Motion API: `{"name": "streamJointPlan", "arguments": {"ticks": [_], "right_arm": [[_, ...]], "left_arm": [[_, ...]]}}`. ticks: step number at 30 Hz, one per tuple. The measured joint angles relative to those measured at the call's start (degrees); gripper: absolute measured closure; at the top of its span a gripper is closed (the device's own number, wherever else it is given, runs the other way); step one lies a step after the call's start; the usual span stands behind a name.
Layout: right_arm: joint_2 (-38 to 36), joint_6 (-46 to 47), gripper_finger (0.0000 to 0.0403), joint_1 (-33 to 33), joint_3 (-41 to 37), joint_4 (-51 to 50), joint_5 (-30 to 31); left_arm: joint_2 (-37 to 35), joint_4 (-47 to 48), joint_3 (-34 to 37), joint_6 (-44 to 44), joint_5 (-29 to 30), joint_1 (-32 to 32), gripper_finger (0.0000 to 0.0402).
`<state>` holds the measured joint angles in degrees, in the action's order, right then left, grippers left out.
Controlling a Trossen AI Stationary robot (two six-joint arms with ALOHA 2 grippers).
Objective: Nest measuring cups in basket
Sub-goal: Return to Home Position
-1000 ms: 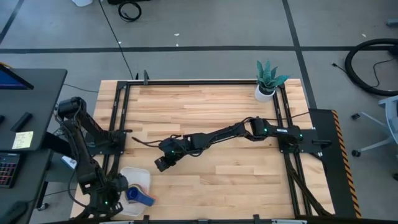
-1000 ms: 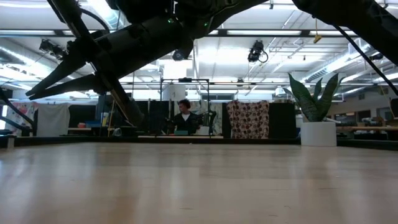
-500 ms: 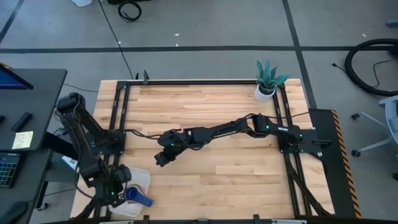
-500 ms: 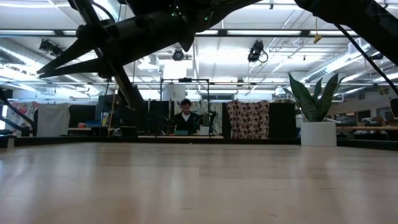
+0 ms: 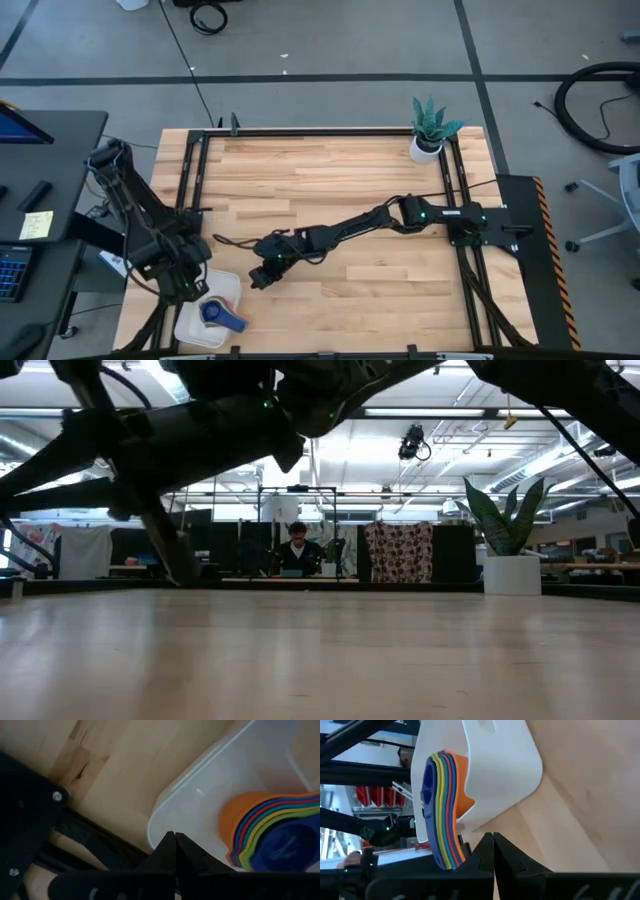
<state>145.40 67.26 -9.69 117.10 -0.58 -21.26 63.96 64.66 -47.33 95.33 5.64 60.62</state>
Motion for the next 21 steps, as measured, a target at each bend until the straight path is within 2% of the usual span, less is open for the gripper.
{"name": "streamJointPlan", "arguments": {"ticks": [6, 13, 21], "right_arm": [[1.0, -1.5, 0.0402, 0.3, 0.0, 2.8, 4.4], [0.9, -3.2, 0.0402, 1.4, 0.0, 4.9, 4.0], [0.7, -8.3, 0.0402, 2.8, 3.6, 5.7, 0.3]], "left_arm": [[-0.9, 0.5, 0.0, 0.0, 1.7, 0.0, 0.0401], [-1.0, 3.5, 0.0, 0.0, 3.1, -0.1, 0.0401], [-5.4, 5.7, 0.0, -1.0, 15.6, -0.1, 0.0401]]}}
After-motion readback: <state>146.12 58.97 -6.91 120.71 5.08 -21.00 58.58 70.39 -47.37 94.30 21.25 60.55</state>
